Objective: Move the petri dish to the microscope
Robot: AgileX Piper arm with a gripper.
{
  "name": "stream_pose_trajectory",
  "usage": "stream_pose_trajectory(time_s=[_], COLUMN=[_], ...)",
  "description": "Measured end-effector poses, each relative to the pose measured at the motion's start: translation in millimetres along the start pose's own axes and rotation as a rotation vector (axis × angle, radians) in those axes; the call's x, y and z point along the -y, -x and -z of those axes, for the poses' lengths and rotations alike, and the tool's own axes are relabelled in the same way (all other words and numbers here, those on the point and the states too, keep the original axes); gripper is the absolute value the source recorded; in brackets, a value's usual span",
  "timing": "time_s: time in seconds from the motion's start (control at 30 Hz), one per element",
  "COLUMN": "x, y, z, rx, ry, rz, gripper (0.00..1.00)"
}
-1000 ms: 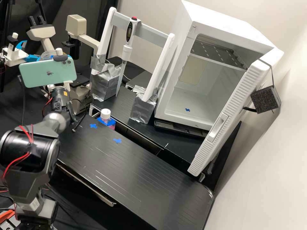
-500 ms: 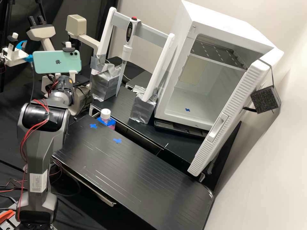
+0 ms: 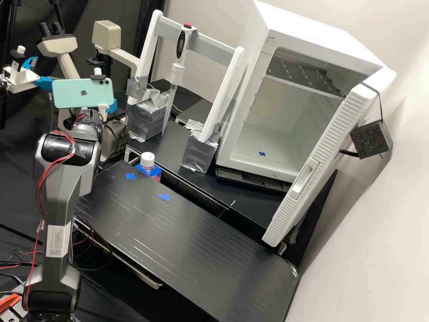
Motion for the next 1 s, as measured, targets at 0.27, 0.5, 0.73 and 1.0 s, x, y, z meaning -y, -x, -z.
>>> stream_pose_trajectory(time_s=[0.27,0.5,0.73,1.0], x=[2.9,4.7,6.2,7.0], y=[-12,-22,-25,-25], z=[-3,-1,-1,0], rx=[0.01,0.025,0.029,0.021], ry=[-0.005,-0.004,-0.006,-0.003], rz=[0.001,0.002,0.001,0.01], gripper=[0.0,1.0,1.0,1.0])
